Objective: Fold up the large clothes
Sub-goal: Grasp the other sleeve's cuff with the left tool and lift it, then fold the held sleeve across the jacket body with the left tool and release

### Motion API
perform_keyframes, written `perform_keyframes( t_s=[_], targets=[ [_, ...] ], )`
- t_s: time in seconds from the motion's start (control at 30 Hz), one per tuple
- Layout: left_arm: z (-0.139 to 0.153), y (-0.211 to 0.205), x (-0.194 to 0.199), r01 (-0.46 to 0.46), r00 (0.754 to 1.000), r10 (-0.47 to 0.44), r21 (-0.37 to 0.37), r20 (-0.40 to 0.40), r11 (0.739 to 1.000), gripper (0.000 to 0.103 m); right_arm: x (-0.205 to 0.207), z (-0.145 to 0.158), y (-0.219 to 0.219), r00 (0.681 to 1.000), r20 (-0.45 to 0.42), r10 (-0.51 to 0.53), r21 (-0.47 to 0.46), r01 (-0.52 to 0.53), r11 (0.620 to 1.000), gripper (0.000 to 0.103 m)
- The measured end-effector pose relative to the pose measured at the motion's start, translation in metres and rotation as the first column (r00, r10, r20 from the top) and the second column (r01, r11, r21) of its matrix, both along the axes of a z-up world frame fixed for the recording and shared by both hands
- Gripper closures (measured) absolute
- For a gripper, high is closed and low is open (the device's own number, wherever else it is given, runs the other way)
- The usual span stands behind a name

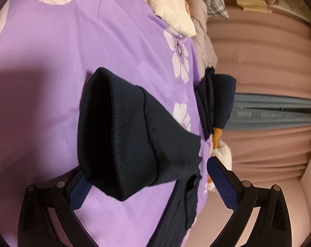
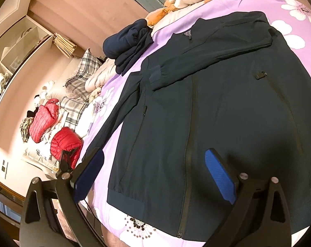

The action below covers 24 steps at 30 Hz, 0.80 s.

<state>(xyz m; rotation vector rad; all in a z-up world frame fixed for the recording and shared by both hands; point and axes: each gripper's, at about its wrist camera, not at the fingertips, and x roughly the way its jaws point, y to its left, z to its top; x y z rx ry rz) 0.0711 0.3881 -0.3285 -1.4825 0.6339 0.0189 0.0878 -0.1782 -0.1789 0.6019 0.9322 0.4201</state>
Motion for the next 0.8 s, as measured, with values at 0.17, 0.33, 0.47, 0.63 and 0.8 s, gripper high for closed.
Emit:
perform_keyframes(
  t_s=[0.17,0.33,0.47,0.63,0.8],
  targets=[
    [-0.001,0.005,-0.006,-0.068,0.998,0.068,0.006,-0.010,0.998,0.022,0.001,-0.004,0.001,1.000,-0.009,0.010,-0.005,-0.010,1.000,0.004],
    [-0.004,0.008,-0.006,-0.050,0.996,0.055,0.067,-0.070,0.997,0.049,0.002,-0.009,0.002,1.000,-0.026,0.008,-0.018,-0.008,1.000,0.004],
    [0.006,0.005,-0.001,-0.029,0.996,0.041,0.139,-0.085,0.990,0.068,0.004,-0.013,0.003,0.999,-0.042,0.007,-0.034,-0.008,0.999,0.004],
    [0.042,0.001,0.010,0.000,0.999,0.013,0.242,-0.051,0.970,0.075,0.006,-0.016,0.008,0.999,-0.044,0.016,-0.042,-0.018,0.999,0.004],
    [0.090,-0.006,0.030,0.028,1.000,-0.030,0.318,0.000,0.948,0.084,0.010,-0.019,0.013,0.999,-0.046,0.024,-0.033,-0.026,0.999,0.004]
  ],
)
